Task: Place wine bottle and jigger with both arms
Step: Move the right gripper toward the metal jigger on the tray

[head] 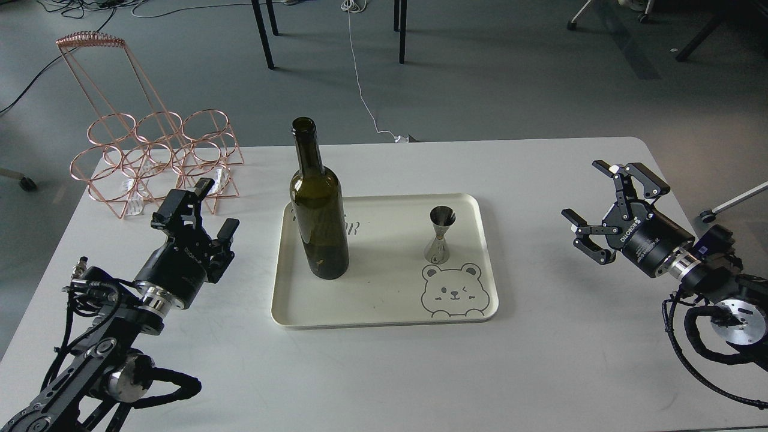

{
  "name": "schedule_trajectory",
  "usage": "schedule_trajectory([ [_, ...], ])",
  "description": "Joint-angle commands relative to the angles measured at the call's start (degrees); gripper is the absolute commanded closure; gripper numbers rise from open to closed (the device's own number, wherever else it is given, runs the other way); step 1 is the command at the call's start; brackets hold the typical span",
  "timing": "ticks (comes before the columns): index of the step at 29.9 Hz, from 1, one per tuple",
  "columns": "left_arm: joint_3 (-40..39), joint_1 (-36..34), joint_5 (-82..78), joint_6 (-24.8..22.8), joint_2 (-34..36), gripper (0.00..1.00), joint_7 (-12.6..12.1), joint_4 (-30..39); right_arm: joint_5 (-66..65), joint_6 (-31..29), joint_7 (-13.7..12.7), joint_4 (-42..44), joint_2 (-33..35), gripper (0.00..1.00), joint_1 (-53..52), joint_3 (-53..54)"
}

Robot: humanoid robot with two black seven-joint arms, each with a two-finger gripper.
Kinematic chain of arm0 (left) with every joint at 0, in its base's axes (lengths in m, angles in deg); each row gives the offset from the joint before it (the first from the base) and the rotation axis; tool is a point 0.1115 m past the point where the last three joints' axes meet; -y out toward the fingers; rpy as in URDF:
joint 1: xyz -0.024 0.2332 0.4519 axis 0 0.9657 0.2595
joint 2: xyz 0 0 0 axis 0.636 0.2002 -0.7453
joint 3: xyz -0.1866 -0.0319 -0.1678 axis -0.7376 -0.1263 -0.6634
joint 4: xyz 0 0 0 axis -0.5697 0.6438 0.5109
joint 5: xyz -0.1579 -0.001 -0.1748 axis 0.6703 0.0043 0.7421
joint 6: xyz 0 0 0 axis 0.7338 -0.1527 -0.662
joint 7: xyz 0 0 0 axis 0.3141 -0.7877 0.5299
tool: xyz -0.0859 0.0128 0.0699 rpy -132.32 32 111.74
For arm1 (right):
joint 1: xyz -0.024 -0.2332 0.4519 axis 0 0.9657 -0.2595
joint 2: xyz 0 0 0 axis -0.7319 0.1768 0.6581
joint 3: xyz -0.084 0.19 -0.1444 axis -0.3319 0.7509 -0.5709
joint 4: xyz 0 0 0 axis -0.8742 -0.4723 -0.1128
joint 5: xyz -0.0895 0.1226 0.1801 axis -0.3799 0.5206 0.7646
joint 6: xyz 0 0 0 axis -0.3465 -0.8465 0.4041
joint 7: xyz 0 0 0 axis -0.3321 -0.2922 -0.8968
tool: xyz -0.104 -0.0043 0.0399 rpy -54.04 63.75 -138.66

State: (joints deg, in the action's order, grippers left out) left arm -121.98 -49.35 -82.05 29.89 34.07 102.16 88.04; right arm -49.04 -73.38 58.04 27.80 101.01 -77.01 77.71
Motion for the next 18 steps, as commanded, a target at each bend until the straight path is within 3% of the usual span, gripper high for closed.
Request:
schedule_trajectory([
  [1, 0.0, 0.3, -0.2, 0.7, 0.0, 0.02, 1.2, 0.6, -0.1, 0.0, 0.0, 0.0, -0.2, 0.01, 0.0, 0.1],
  [5, 0.0, 0.6, -0.5, 0.3, -0.2, 0.02, 2.4, 0.6, -2.1, 0.0, 0.0, -0.7, 0.5, 0.01, 0.0, 0.0],
  [9, -0.2, 0.6, -0.4, 0.2, -0.4, 0.02, 4.8, 0.6, -16.9, 2.7, 0.0, -2.4, 1.6, 0.01, 0.0, 0.9],
  [11, -0.1, 0.6, -0.4, 0.2, -0.4, 0.02, 6.7, 0.6, -25.2, 6.4, 0.0, -5.7, 3.2, 0.01, -0.1, 1.0],
  [18, -0.1, 0.6, -0.4, 0.1, 0.0, 0.02, 7.2, 0.6, -61.3, 23.9, 0.0, -16.9, 8.3, 0.01, 0.0, -0.4],
])
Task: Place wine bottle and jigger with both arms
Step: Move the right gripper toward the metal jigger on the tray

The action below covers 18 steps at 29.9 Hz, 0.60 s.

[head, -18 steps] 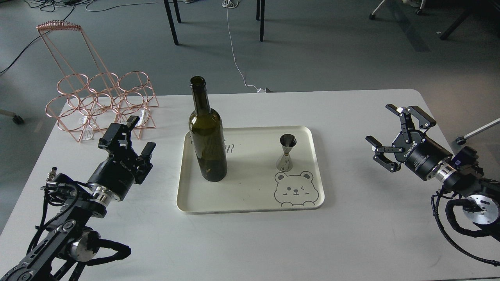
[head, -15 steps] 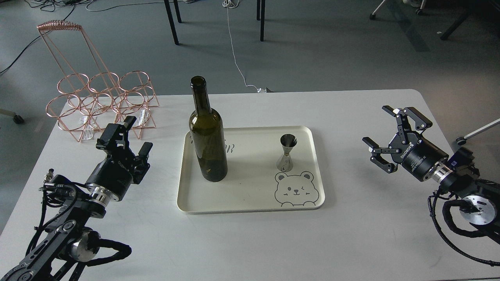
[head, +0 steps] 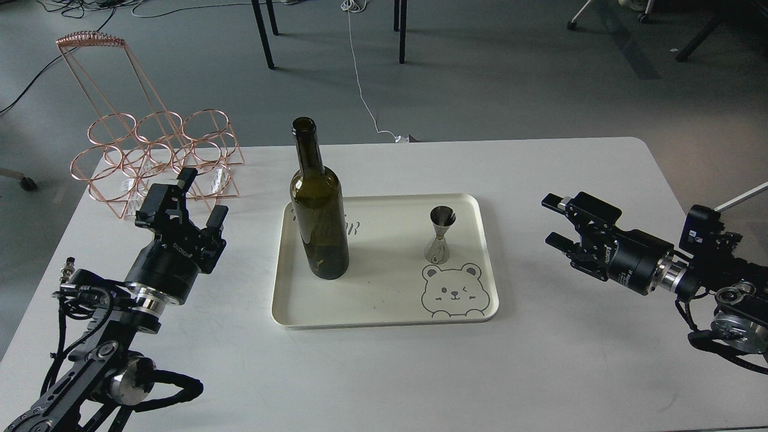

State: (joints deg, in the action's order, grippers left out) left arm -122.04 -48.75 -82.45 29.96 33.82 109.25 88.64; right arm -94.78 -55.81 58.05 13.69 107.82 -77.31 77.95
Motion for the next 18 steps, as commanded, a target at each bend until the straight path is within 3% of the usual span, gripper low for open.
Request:
schedule_trajectory([
  [1, 0.0, 0.0, 0.0, 0.0, 0.2, 0.02, 0.1, 0.1, -21.6, 8.9, 0.0, -2.7, 1.7, 0.01, 0.4, -0.7],
  [7, 0.1, 0.0, -0.1, 0.0, 0.1, 0.02, 0.1, 0.1, -44.0, 26.5, 0.0, -1.0, 0.4, 0.01, 1.5, -1.0],
  [11, 0.1, 0.0, 0.0, 0.0, 0.1, 0.02, 0.1, 0.2, -53.7, 37.6, 0.0, 6.7, -6.6, 0.02, 1.6, -1.5],
  [18, 0.1, 0.0, -0.1, 0.0, 0.2, 0.02, 0.1, 0.3, -60.6, 38.4, 0.0, 18.6, -17.0, 0.02, 1.6, -1.8],
])
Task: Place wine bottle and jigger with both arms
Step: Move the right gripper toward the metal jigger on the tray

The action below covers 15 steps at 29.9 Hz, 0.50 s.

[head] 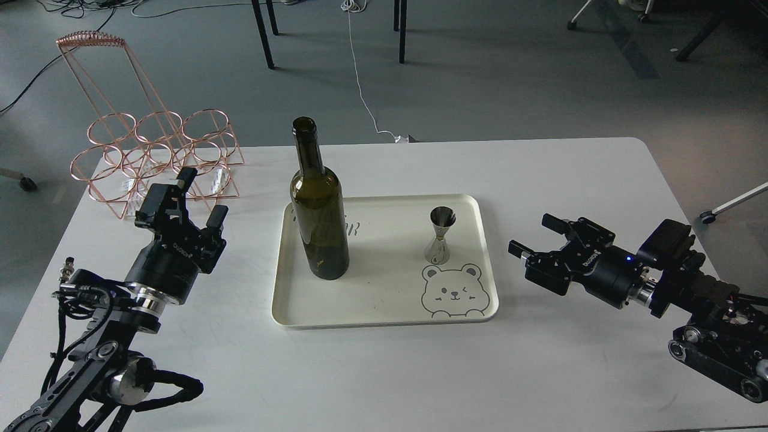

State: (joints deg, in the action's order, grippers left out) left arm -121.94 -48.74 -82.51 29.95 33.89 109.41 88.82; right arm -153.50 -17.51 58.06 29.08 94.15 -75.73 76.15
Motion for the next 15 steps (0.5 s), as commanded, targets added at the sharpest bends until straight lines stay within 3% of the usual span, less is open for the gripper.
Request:
schedule_trajectory([
  [1, -0.1, 0.0, 0.0, 0.0, 0.3, 0.02, 0.0, 0.1, -2.4, 0.1, 0.0, 3.7, -4.1, 0.02, 0.1, 0.0],
  [15, -0.1, -0.1, 0.0, 0.0, 0.2, 0.02, 0.0, 0.1, -4.9, 0.1, 0.0, 9.9, -13.4, 0.06, -1.7, 0.0],
])
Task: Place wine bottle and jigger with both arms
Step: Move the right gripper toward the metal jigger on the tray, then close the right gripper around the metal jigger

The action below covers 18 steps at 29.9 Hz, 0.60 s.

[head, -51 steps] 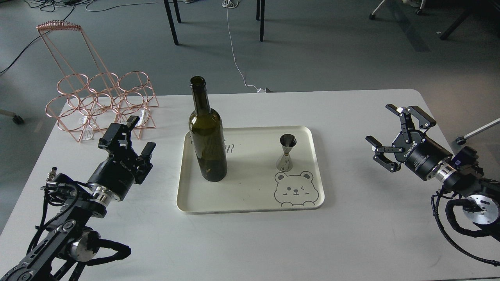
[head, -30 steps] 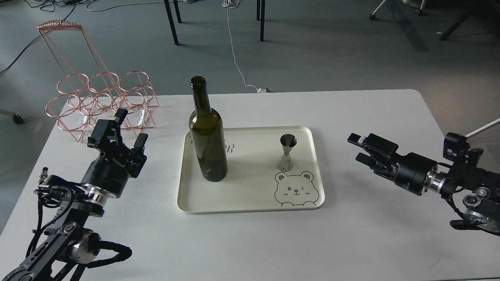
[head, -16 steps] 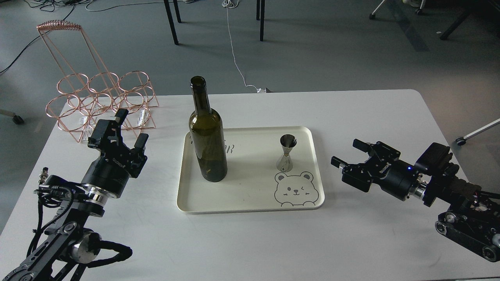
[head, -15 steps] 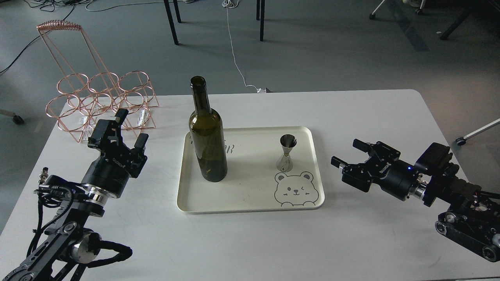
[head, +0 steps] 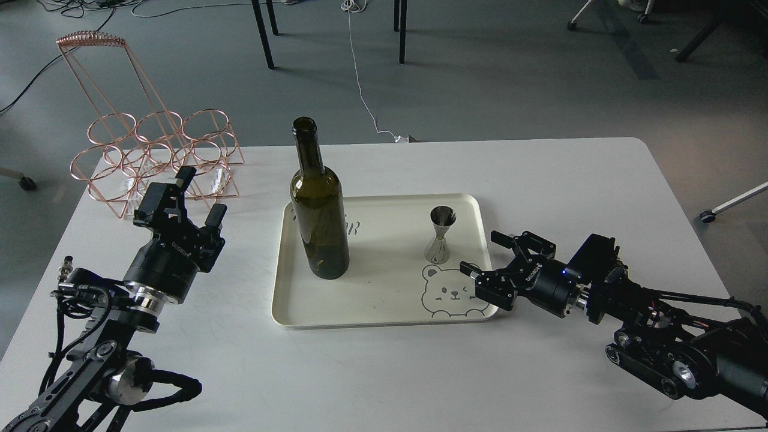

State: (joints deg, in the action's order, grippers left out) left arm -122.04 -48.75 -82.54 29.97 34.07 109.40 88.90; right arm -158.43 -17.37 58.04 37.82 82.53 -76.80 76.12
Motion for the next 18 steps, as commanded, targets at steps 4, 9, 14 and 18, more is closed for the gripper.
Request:
schedule_trajectory([
  [4, 0.0, 0.0, 0.0, 0.0, 0.0, 0.02, 0.0, 0.1, 0.0, 0.0, 0.0, 2.8, -4.1, 0.07, -1.8, 0.0],
  [9, 0.0, -0.1, 0.0, 0.0, 0.1, 0.02, 0.0, 0.7, 0.0, 0.0, 0.0, 3.9, -6.1, 0.14, -2.5, 0.0],
  [14, 0.0, 0.0, 0.0, 0.0, 0.1, 0.02, 0.0, 0.7, 0.0, 0.0, 0.0, 6.2, -8.1, 0.38, -3.7, 0.0],
  [18, 0.0, 0.0, 0.0, 0.0, 0.1, 0.02, 0.0, 0.7, -0.1, 0.0, 0.0, 8.8, -9.5, 0.56, -4.7, -0.5],
])
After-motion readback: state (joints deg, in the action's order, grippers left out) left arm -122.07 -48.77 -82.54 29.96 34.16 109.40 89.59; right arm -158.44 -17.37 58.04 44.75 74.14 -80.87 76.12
